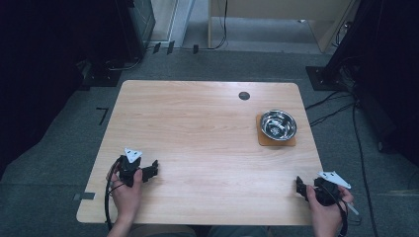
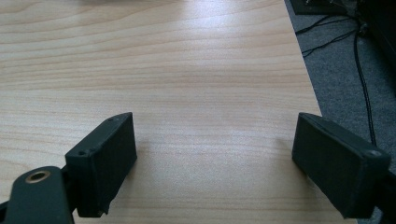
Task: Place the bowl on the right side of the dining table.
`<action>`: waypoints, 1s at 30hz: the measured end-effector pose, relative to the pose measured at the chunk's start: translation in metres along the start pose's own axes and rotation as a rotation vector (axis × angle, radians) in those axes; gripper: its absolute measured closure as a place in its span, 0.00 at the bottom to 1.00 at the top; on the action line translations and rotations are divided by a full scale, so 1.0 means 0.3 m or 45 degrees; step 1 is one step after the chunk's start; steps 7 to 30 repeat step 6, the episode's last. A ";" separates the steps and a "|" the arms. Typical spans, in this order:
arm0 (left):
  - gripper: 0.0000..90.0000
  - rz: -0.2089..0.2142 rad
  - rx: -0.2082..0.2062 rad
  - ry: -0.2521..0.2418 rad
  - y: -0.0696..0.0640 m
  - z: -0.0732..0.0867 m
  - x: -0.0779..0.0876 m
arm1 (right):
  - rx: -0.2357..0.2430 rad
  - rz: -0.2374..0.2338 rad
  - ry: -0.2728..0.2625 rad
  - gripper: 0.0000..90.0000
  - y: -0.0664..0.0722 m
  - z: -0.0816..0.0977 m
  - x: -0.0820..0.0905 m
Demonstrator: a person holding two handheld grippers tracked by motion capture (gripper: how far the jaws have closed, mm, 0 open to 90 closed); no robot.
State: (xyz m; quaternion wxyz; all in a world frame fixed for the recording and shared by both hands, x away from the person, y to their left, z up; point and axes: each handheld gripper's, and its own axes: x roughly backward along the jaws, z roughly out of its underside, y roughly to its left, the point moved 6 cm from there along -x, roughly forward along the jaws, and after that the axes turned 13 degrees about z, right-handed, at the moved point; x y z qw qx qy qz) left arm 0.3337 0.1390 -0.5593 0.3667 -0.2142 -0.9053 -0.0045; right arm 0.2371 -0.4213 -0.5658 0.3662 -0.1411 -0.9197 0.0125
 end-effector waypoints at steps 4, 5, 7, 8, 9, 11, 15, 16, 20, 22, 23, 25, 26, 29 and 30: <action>0.15 0.000 0.000 0.000 0.000 0.000 0.000 | 0.000 0.000 0.000 0.15 0.000 0.000 0.000; 0.15 0.001 -0.001 0.000 0.000 -0.001 -0.001 | 0.000 0.000 0.000 0.15 0.000 0.000 0.000; 0.15 0.002 -0.001 -0.001 -0.001 -0.001 -0.002 | 0.000 0.000 0.000 0.15 0.000 0.000 0.000; 0.15 0.002 -0.001 -0.001 -0.001 -0.001 -0.002 | 0.000 0.000 0.000 0.15 0.000 0.000 0.000; 0.15 0.002 -0.001 -0.001 -0.001 -0.001 -0.002 | 0.000 0.000 0.000 0.15 0.000 0.000 0.000; 0.15 0.002 -0.001 -0.001 -0.001 -0.001 -0.002 | 0.000 0.000 0.000 0.15 0.000 0.000 0.000; 0.15 0.002 -0.001 -0.001 -0.001 -0.001 -0.002 | 0.000 0.000 0.000 0.15 0.000 0.000 0.000; 0.15 0.002 -0.001 -0.001 -0.001 -0.001 -0.002 | 0.000 0.000 0.000 0.15 0.000 0.000 0.000; 0.15 0.002 -0.001 -0.001 -0.001 -0.001 -0.002 | 0.000 0.000 0.000 0.15 0.000 0.000 0.000; 0.15 0.002 -0.001 -0.001 -0.001 -0.001 -0.002 | 0.000 0.000 0.000 0.15 0.000 0.000 0.000; 0.15 0.002 -0.001 -0.001 -0.001 -0.001 -0.002 | 0.000 0.000 0.000 0.15 0.000 0.000 0.000; 0.15 0.002 -0.001 -0.001 -0.001 -0.001 -0.002 | 0.000 0.000 0.000 0.15 0.000 0.000 0.000; 0.15 0.002 -0.001 -0.001 -0.001 -0.001 -0.002 | 0.000 0.000 0.000 0.15 0.000 0.000 0.000; 0.15 0.002 -0.001 -0.001 -0.001 -0.001 -0.002 | 0.000 0.000 0.000 0.15 0.000 0.000 0.000; 0.15 0.002 -0.001 -0.001 -0.001 -0.001 -0.002 | 0.000 0.000 0.000 0.15 0.000 0.000 0.000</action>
